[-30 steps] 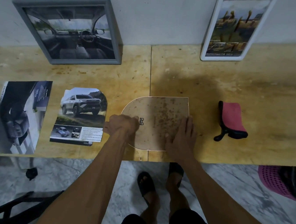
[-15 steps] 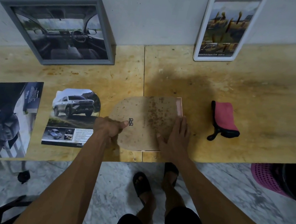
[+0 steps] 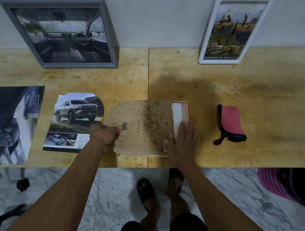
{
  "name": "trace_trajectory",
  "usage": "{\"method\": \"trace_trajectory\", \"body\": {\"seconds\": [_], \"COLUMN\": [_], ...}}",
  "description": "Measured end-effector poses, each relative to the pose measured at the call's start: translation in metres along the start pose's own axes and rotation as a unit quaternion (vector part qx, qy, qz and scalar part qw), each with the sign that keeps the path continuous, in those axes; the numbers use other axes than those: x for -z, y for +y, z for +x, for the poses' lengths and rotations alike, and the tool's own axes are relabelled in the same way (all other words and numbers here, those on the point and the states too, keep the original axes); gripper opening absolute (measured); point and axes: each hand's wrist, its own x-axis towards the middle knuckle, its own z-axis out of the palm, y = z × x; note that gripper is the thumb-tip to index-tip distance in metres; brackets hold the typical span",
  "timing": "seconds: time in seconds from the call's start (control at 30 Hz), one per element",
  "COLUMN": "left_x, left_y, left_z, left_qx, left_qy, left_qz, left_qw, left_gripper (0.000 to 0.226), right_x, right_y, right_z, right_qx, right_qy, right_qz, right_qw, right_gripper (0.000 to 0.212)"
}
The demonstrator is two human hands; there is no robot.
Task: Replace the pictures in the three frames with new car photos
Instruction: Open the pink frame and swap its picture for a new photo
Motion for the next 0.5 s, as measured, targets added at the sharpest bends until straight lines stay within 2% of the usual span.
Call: {"method": "trace_trajectory", "body": {"seconds": [0.13, 0.23, 0.37, 0.5], "left_x": [0.007, 0.014, 0.028, 0.042], "left_y": [0.004, 0.005, 0.006, 0.008], "left_z": [-0.013, -0.012, -0.011, -0.019], "left_qx": [-0.005, -0.015, -0.028, -0.055], "left_qy": [0.0, -0.001, 0.006, 0.003], "left_qz": [-0.07, -0.102, -0.124, -0.148], "left_qw": [0.998, 0.995, 0.992, 0.988], "left_gripper": [0.041, 0.036, 0.053, 0.04], "right_x": [0.001, 0.002, 0.008, 0.028], "right_y": [-0.003, -0.004, -0.007, -0.022], "right_z": [0.001, 0.003, 0.003, 0.0], "right_qx": [-0.002, -0.004, -0.026, -0.033], "right_qy": [0.0, -0.001, -0.017, 0.009], "right_qz": [-0.01, -0.018, 0.004, 0.052], "right_qw": [1.0, 1.0, 1.0, 0.998], "right_gripper": [0.068, 0.06, 0.061, 0.059]}}
